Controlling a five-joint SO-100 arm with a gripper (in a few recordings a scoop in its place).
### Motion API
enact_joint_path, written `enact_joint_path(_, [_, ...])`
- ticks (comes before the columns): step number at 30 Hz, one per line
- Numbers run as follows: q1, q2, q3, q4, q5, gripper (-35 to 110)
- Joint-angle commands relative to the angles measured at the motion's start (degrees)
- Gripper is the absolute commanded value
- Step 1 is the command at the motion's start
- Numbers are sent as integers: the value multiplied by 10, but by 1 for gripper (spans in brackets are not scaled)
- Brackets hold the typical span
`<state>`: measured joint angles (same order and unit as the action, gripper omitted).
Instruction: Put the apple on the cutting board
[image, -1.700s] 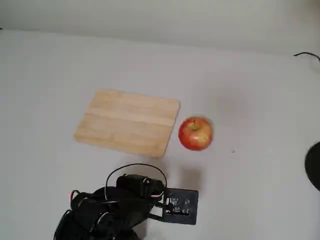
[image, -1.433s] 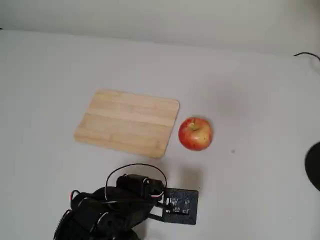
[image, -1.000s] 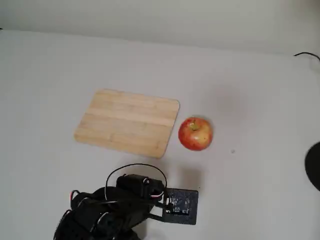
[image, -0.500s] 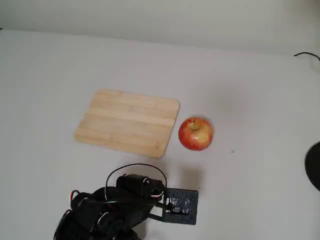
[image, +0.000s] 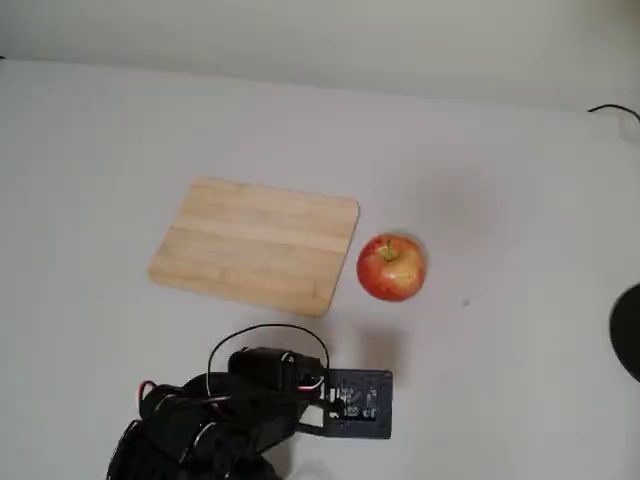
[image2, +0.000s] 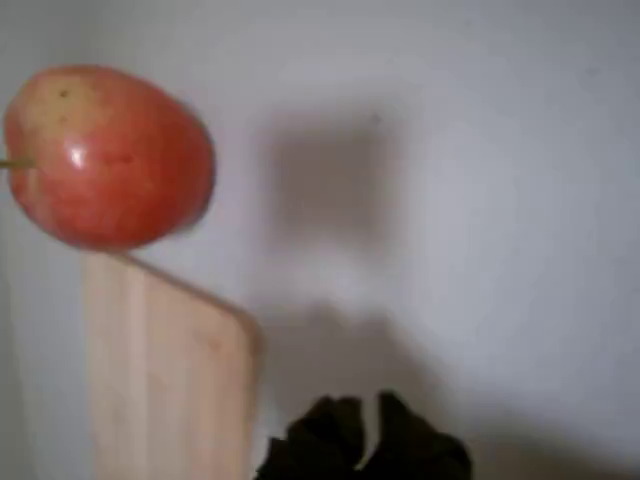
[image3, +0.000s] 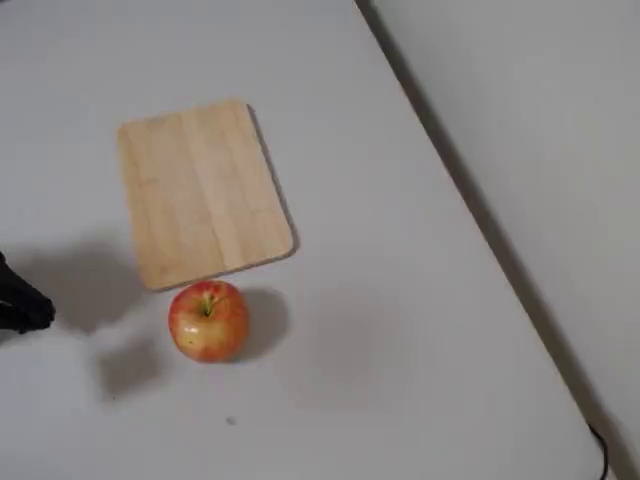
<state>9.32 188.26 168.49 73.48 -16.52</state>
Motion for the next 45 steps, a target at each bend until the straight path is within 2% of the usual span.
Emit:
enact_joint_path(1, [-5, 1, 16, 22, -7, 2])
enact_joint_path(5, [-3, 1, 25, -21, -46, 0])
enact_joint_path(8, [10, 1, 26, -60, -91, 4])
enact_joint_path(9, [14, 1, 13, -62, -99, 7])
enact_joint_path(11, [21, 1, -24, -50, -99, 23])
enact_joint_path(14, [-4, -4, -71, -74, -67, 30])
enact_joint_path(16, [-25, -61, -114, -94, -54, 33])
enact_joint_path(20, [-22, -351, -287, -122, -26, 43])
enact_joint_path(25, [-20, -653, -542, -47, -17, 48])
enact_joint_path(32, [-1, -945, -846, 79, -25, 59])
enact_joint_path(37, [25, -1107, -1013, 183, -54, 66])
enact_joint_path(45, [58, -1264, -1153, 242, -89, 67])
